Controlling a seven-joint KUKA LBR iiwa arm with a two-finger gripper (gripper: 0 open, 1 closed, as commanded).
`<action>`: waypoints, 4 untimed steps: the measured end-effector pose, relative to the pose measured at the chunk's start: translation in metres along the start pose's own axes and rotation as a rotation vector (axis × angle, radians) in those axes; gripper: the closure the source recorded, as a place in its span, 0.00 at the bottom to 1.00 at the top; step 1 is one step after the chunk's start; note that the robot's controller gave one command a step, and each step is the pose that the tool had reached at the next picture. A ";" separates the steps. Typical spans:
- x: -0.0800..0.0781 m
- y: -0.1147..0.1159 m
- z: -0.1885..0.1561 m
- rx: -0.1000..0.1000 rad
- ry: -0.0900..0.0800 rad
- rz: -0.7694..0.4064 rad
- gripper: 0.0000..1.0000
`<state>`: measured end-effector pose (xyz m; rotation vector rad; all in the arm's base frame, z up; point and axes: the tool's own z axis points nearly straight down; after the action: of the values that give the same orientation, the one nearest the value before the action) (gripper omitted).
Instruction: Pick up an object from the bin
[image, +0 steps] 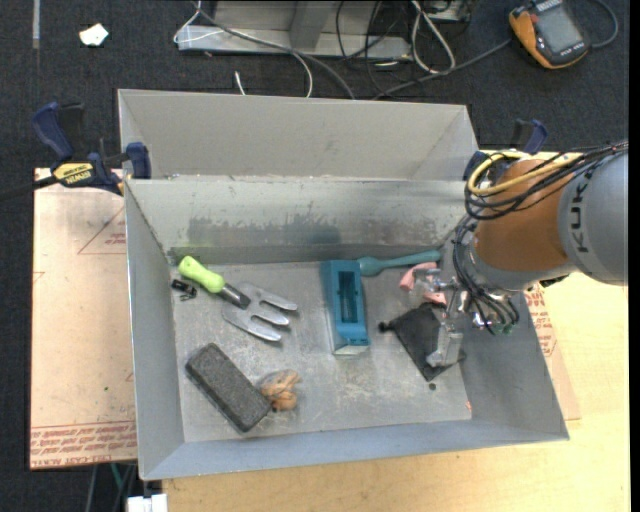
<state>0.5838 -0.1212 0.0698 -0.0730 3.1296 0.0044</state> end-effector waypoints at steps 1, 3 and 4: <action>0.014 0.016 -0.001 0.000 0.001 -0.034 1.00; 0.014 0.017 -0.027 -0.001 0.003 -0.034 1.00; 0.013 0.017 -0.047 -0.001 0.003 -0.034 1.00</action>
Offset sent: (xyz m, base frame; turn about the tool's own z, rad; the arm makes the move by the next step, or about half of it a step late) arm 0.0000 0.0000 0.0000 0.0000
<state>0.5690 -0.1045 0.1165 -0.1262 3.1305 0.0063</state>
